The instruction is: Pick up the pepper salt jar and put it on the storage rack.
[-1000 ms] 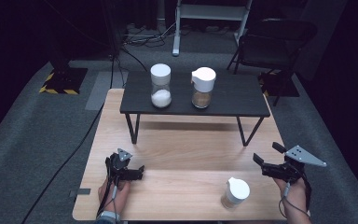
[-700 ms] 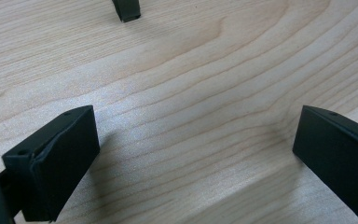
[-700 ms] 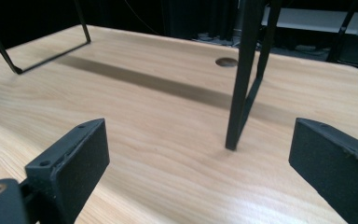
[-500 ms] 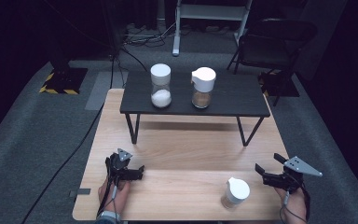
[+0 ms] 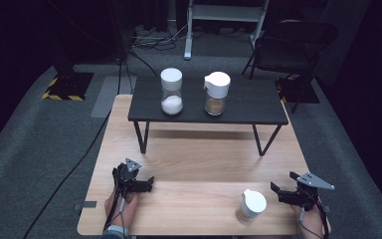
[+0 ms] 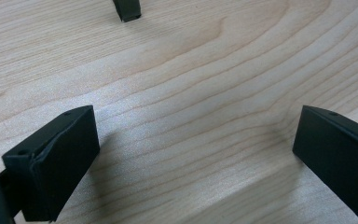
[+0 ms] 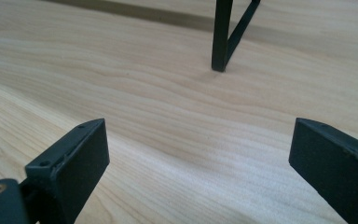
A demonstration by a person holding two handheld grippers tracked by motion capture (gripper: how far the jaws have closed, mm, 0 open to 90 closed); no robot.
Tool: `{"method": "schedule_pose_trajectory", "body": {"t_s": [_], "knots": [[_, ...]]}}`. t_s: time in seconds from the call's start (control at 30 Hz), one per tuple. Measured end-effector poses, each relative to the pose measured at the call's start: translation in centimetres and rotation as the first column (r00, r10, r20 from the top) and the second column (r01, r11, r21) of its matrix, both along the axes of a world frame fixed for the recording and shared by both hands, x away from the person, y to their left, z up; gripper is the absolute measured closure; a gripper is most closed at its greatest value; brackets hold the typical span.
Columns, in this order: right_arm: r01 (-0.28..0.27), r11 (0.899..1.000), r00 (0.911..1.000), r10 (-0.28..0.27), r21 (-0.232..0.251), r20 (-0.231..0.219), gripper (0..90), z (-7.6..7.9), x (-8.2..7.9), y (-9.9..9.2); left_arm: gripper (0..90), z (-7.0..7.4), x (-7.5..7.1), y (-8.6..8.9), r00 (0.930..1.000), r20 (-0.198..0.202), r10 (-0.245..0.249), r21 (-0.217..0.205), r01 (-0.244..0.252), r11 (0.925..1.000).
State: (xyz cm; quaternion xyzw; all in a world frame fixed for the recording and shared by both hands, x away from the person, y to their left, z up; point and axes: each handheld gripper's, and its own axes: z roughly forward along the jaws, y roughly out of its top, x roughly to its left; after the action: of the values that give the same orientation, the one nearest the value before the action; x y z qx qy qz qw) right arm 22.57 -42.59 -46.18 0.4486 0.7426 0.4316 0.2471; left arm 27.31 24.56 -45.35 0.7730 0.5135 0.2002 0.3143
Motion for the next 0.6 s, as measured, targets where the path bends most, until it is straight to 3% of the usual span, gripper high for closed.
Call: {"method": "schedule_pose_trajectory", "body": {"t_s": [0.3, 0.47, 0.6], "knots": [[0.012, 0.999, 0.9985, -0.014, -0.038, -0.053, 4.9, -0.4, 0.6, 0.4, 0.4, 0.0, 0.0, 0.0, 1.0, 0.0, 0.0, 0.0, 0.0, 1.0], [0.008, 0.997, 0.995, -0.015, -0.071, -0.099, 4.9, 0.1, 1.4, 0.8, 0.4, 0.0, 0.0, 0.0, 1.0, -0.001, 0.001, -0.001, -0.001, 1.0], [-0.01, 0.995, 0.9868, -0.006, -0.096, -0.162, 4.9, 0.7, 2.4, 1.1, 0.4, 0.0, 0.0, 0.0, 1.0, 0.0, 0.0, 0.0, 0.0, 1.0]]}}
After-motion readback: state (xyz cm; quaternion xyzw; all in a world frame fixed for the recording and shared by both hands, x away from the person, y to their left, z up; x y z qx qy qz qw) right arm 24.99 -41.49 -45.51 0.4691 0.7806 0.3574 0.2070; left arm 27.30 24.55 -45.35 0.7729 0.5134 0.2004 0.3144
